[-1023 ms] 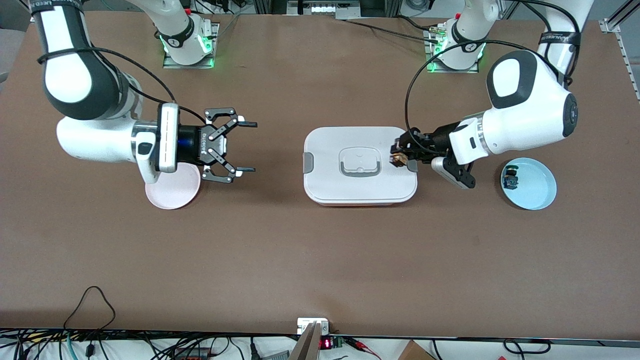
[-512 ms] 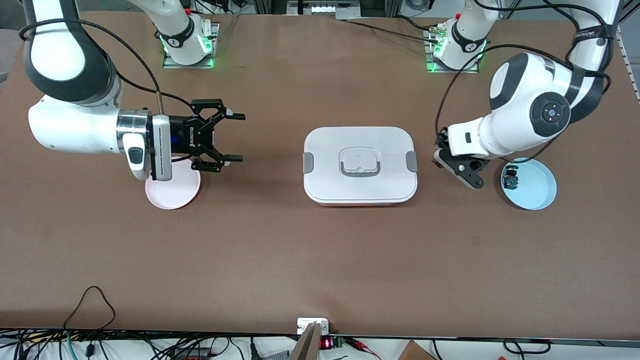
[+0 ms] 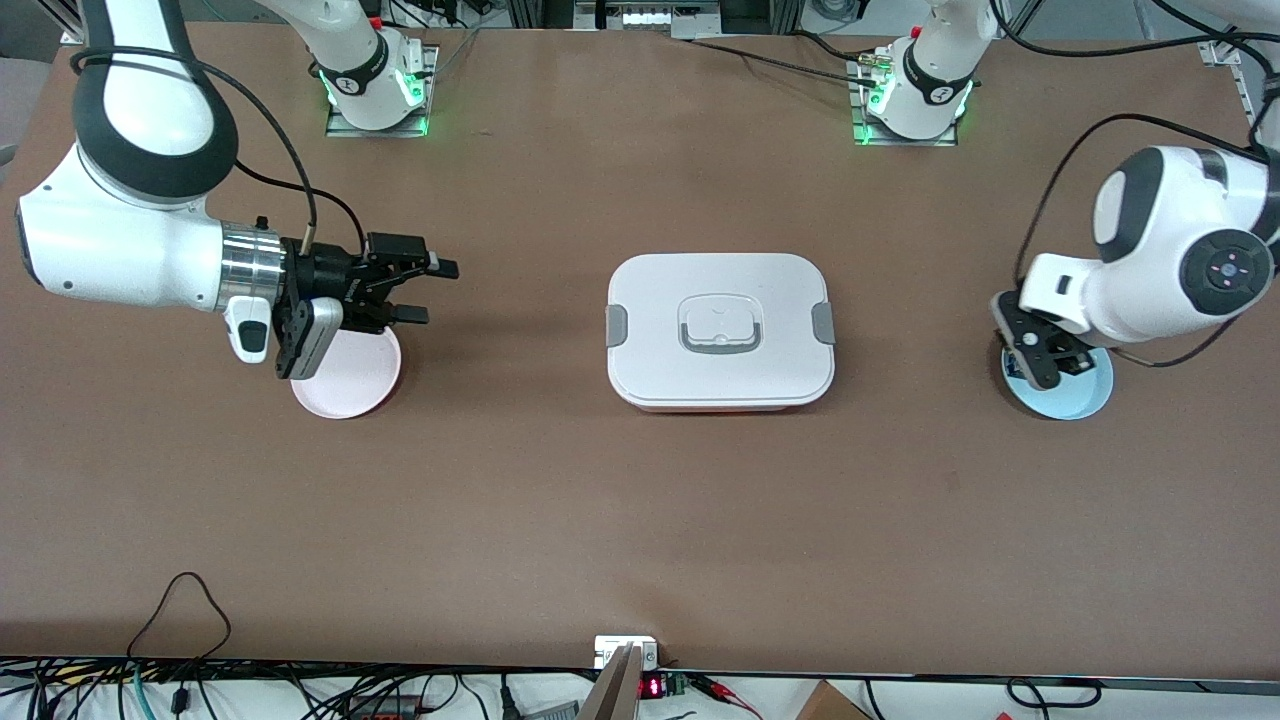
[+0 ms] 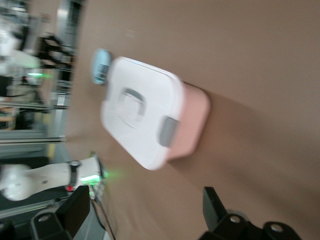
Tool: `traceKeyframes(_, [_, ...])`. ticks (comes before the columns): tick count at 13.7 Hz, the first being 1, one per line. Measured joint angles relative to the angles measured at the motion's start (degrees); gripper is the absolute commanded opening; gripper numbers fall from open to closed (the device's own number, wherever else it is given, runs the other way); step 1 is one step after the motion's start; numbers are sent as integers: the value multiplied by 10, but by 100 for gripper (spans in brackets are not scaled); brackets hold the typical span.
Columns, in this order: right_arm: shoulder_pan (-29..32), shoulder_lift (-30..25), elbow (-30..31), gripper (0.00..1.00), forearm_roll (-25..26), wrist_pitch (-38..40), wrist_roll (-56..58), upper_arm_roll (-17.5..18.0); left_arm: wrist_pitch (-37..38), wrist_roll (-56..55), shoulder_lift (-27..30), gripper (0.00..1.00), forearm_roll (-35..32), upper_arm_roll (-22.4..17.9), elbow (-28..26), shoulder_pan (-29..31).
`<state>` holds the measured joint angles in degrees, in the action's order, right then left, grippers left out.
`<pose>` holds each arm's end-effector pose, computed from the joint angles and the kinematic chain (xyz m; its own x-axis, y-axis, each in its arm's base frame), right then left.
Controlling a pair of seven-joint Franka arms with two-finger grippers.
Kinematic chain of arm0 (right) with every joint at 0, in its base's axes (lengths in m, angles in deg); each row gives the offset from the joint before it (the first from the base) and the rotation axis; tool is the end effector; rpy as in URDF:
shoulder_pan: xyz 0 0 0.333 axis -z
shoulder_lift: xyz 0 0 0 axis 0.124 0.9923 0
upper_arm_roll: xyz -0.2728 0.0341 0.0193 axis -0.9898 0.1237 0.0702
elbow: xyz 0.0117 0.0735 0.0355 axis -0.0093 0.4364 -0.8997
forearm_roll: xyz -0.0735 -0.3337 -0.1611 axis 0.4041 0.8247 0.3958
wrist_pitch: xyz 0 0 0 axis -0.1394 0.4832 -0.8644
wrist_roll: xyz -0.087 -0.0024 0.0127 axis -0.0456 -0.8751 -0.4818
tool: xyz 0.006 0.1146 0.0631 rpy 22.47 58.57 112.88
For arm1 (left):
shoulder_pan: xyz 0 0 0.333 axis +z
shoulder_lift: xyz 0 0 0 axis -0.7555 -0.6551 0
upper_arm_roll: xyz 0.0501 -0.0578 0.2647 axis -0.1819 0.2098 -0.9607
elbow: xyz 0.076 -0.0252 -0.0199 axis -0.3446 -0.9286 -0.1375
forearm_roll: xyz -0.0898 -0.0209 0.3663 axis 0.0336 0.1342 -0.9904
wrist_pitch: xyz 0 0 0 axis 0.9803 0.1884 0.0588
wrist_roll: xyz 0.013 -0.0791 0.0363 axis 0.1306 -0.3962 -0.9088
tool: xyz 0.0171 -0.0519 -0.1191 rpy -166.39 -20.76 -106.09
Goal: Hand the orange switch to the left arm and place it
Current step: 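Lower the switch into the blue dish and open the left gripper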
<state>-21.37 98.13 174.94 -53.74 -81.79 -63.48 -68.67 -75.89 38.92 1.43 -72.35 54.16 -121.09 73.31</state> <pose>0.5652 0.1796 0.4035 0.9550 0.2935 0.0431 0.2423 -0.6878 -0.6843 0.5576 0.0261 0.3128 0.3423 -0.9187 -0.1971 -0.9124 -0.3751 0.1640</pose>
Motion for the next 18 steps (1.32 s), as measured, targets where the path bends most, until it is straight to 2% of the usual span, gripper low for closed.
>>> traceKeyframes(4, [0, -7, -8, 100, 254, 74, -193, 0, -87, 89, -48, 27, -79, -1, -14, 65])
traceKeyframes(7, [2, -14, -26, 100, 441, 114, -216, -3, -173, 155, -113, 27, -91, -2, -19, 123])
traceKeyframes(8, [6, -18, -32, 100, 467, 114, -222, -9, -194, 172, -135, 27, -91, -2, -19, 139])
traceKeyframes(11, [45, -26, -64, 100, 476, 112, -223, -26, -216, 204, -174, 27, -91, -1, -20, 160])
traceKeyframes(15, [89, -34, -140, 100, 476, 148, -225, -31, -225, 210, -178, 28, -100, 0, -29, 163])
traceKeyframes(18, [94, -46, -152, 100, 471, 159, -227, -29, -232, 230, -179, 29, -109, 0, -35, 175])
